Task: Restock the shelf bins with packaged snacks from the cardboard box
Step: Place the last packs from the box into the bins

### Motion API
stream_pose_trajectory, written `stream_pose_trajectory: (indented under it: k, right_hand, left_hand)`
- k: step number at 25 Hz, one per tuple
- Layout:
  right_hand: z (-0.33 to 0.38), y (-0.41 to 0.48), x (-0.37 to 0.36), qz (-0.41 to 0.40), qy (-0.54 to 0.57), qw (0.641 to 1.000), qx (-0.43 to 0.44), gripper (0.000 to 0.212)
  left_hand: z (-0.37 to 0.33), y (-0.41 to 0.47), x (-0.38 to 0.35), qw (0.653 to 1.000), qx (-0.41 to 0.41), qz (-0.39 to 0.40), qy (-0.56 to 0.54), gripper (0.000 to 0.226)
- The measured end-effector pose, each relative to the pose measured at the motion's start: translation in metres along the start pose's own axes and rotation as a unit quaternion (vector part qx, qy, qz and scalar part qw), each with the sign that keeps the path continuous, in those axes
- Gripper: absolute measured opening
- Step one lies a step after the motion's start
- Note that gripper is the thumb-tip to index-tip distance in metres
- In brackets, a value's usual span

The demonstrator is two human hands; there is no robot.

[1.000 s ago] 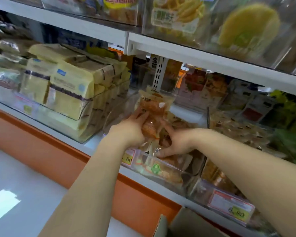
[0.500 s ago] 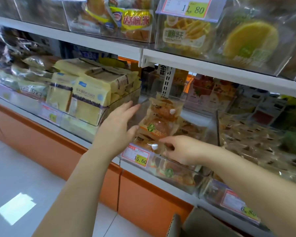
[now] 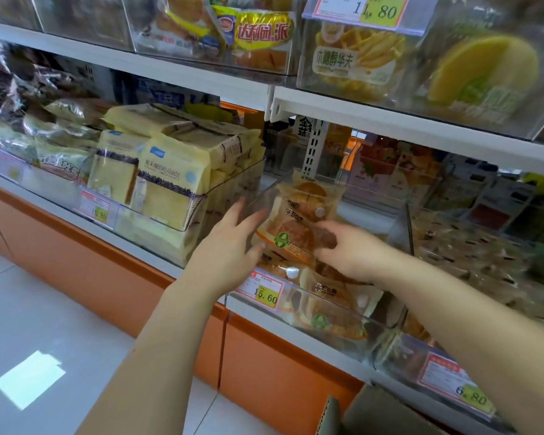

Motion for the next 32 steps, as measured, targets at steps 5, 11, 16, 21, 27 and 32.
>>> stream_pose_trajectory:
  k: [5,11,16,21,27,32]
  right_hand:
    - [-0.005,0.010,-0.002,-0.020,0.083,0.996,0.008,0.051]
    - [-0.028,0.048,0.028,-0.055,0.112,0.992,-0.032,0.060]
    - [-0.040,0.080,0.010,-0.011,0.191,0.979,-0.070,0.041]
    - [-0.059,0.084,-0.019,0.125,0.282,0.942,-0.135,0.034]
    - [-0.051,0.068,0.046,-0.154,0.086,0.982,-0.066,0.035]
    - [-0.008,0.043,-0.005,0.060,0.126,0.990,-0.026,0.070]
  left_hand:
    - [0.000,0.005,-0.001,0.998,0.008,-0.015,0.057,0.061]
    - [0.005,0.011,-0.003,0.997,0.042,-0.022,0.056,0.056]
    - [0.011,0.013,-0.002,0.992,0.080,-0.020,0.095,0.049]
    - [0.014,0.012,-0.003,0.982,0.143,-0.039,0.113,0.051]
    - [0.016,0.012,-0.001,0.985,0.145,-0.070,0.061,0.050]
    - [0.014,0.014,-0.006,0.992,0.114,-0.060,-0.016,0.055]
Point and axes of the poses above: each hand's wrist, its own y-axis towards the middle knuckle, its own x-axis out of the back of the hand, z = x × y, the point moved 10 cm from there along y, towards the middle knuckle, and after that the axes turned 11 degrees about -y, right-handed, at the moved point
